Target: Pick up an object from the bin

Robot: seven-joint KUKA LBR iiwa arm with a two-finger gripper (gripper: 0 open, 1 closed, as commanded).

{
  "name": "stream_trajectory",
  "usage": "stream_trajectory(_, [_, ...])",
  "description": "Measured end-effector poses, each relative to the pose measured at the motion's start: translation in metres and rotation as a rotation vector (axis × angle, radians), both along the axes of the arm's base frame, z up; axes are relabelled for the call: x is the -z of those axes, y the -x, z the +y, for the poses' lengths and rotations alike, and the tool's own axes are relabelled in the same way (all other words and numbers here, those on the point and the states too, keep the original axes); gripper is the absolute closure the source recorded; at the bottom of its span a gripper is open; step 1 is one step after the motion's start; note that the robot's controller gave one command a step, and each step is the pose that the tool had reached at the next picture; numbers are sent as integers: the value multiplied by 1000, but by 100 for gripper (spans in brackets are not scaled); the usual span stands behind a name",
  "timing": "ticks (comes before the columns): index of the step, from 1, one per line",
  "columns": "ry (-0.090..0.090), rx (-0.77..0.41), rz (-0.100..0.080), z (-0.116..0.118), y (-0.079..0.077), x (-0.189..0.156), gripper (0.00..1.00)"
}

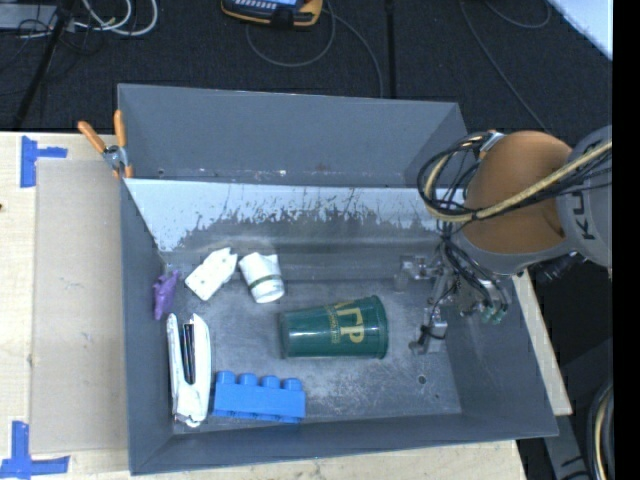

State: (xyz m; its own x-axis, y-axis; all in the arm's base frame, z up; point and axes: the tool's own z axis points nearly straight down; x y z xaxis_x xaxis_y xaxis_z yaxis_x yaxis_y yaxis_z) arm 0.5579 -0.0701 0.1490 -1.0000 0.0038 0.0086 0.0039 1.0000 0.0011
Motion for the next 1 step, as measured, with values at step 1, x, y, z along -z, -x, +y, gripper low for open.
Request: stream_trajectory(1, [1,-2,-7,0,-2,-4,0])
